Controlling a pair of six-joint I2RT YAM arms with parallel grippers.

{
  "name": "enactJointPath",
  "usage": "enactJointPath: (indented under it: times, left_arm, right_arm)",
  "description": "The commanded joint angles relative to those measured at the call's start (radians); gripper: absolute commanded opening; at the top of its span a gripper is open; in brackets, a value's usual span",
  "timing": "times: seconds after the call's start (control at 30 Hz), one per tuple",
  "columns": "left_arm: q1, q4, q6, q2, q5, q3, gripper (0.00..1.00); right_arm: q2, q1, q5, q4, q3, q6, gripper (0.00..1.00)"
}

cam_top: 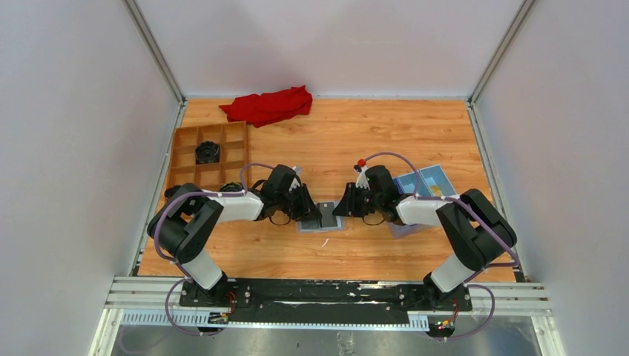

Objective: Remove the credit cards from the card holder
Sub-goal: Remove the credit card from the card holder.

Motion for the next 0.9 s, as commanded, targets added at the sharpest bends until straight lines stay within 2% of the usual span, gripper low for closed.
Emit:
enactJointPath:
  times: [0.0,0.33,0.87]
  left_arm:
    - [-0.007,-0.018,0.026,0.025,-0.012,-0.009,0.29]
    - [-0.007,-0.018,0.029,0.033,-0.008,-0.004,0.29]
    - [-0.007,-0.018,0.034,0.030,-0.004,-0.006,0.28]
  right_arm:
    - [0.010,-0.008,0.000,0.008,0.003,0.004,0.27]
    - [-0.098,-0.009,0.081,-0.033,-0.012,-0.012,0.28]
    - [0.075,-0.008,-0.017,0.067,-0.016,0.028,0.26]
